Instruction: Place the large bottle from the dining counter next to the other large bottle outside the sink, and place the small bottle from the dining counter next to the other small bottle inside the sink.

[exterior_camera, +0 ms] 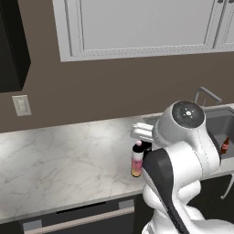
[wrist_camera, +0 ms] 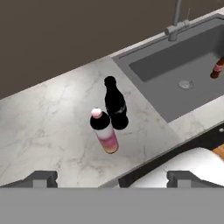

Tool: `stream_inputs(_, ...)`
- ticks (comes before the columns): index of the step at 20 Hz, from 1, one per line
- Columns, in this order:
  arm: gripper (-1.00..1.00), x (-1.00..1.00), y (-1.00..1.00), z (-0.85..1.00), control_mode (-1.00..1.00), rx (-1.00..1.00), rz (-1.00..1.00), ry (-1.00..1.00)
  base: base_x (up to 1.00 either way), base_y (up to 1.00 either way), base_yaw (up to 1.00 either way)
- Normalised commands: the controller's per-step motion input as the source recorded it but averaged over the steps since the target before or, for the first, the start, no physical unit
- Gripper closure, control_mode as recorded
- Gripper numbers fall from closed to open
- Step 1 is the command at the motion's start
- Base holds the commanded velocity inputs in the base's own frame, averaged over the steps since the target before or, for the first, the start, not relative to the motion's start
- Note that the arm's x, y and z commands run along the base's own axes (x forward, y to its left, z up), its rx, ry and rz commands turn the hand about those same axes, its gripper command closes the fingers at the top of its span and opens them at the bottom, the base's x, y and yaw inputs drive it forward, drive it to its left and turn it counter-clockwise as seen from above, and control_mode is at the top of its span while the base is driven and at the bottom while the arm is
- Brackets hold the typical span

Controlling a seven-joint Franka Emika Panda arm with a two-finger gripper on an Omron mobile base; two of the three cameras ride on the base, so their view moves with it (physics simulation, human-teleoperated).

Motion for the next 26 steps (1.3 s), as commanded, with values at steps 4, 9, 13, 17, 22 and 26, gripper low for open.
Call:
stream_inputs(4, -1.00, -0.68, -0.16, 0.49, -1.00, 0.00, 0.12, 0.00, 0.00, 0.00, 0.00)
stream_inputs(9, -1.00, -0.68, -0.19, 0.38, -1.00, 0.00, 0.14, 0.00, 0.00, 0.00, 0.00)
stream_inputs(13, -1.00, -0.36, -0.05, 0.39, -1.00, -0.01, 0.12, 0.01, 0.00, 0.00, 0.00)
stream_inputs(17, -1.00, -0.12, 0.00, 0.50, -1.00, 0.00, 0.08, 0.00, 0.00, 0.00, 0.00)
stream_inputs(22, -1.00, -0.19, -0.18, 0.59, -1.00, 0.01, 0.06, 0.00, 0.00, 0.00, 0.00)
stream_inputs(26, -1.00, -0.32, -0.13, 0.36, -1.00, 0.00, 0.05, 0.00, 0.00, 0.00, 0.00)
